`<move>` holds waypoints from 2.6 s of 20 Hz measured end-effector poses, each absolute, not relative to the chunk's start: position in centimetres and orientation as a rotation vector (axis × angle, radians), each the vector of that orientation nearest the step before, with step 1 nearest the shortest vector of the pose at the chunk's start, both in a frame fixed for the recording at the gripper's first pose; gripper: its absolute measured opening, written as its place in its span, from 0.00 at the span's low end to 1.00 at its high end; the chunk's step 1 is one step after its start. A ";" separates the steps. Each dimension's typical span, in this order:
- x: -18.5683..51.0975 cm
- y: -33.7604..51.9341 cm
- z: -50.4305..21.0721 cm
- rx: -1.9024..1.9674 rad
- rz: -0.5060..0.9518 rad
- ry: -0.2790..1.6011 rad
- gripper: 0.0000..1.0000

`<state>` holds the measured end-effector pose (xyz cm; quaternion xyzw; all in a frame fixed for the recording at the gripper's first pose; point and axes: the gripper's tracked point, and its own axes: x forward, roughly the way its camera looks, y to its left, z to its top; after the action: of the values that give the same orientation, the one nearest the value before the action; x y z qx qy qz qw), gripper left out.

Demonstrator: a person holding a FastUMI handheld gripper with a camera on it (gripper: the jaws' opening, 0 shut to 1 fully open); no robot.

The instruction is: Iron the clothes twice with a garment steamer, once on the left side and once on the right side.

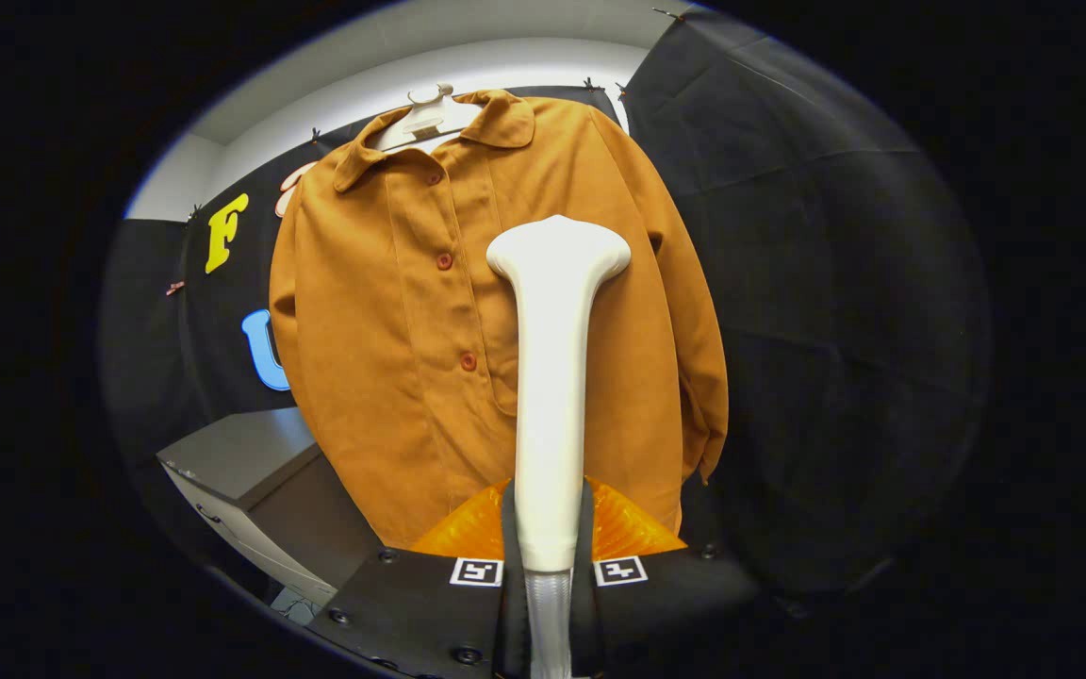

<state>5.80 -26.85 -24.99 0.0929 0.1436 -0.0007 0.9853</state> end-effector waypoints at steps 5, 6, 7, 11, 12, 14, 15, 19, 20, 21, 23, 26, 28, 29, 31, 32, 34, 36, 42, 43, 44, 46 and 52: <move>4.4 -26.5 -28.4 0.190 -0.011 0.354 0.20; 4.1 -26.5 -28.9 0.190 -0.013 0.367 0.20; 3.8 -26.3 -29.5 0.190 -0.015 0.380 0.20; 1.9 -26.0 -31.9 0.206 -0.019 0.433 0.20; 1.4 -25.9 -32.4 0.210 -0.022 0.445 0.20; 0.3 -25.9 -33.2 0.212 -0.027 0.467 0.20; -0.1 -25.8 -33.5 0.213 -0.029 0.476 0.20; -1.9 -25.4 -34.4 0.226 -0.037 0.507 0.20; -2.5 -25.2 -34.3 0.228 -0.038 0.508 0.20; -3.0 -25.0 -34.2 0.226 -0.037 0.509 0.20; -4.0 -24.3 -33.7 0.217 -0.031 0.504 0.20; -5.5 -23.3 -32.0 0.212 -0.020 0.492 0.20; -6.3 -22.4 -30.4 0.209 -0.015 0.479 0.20; -6.6 -21.9 -29.5 0.206 -0.012 0.469 0.20; -6.9 -20.5 -27.1 0.203 0.001 0.443 0.20; -7.2 -19.7 -25.8 0.199 0.009 0.427 0.20; -7.6 -18.1 -23.1 0.188 0.021 0.391 0.20; -7.6 -16.3 -20.2 0.165 0.037 0.355 0.20; -7.4 -10.3 -13.0 0.118 0.073 0.273 0.20; -7.3 -8.8 -11.9 0.119 0.085 0.265 0.20; -7.1 -7.5 -11.0 0.116 0.093 0.257 0.20; -6.7 -4.6 -9.5 0.113 0.113 0.240 0.20; -5.9 3.0 -5.9 0.108 0.165 0.201 0.20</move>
<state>-5.95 3.02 -5.90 0.0537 0.1002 0.0822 0.9901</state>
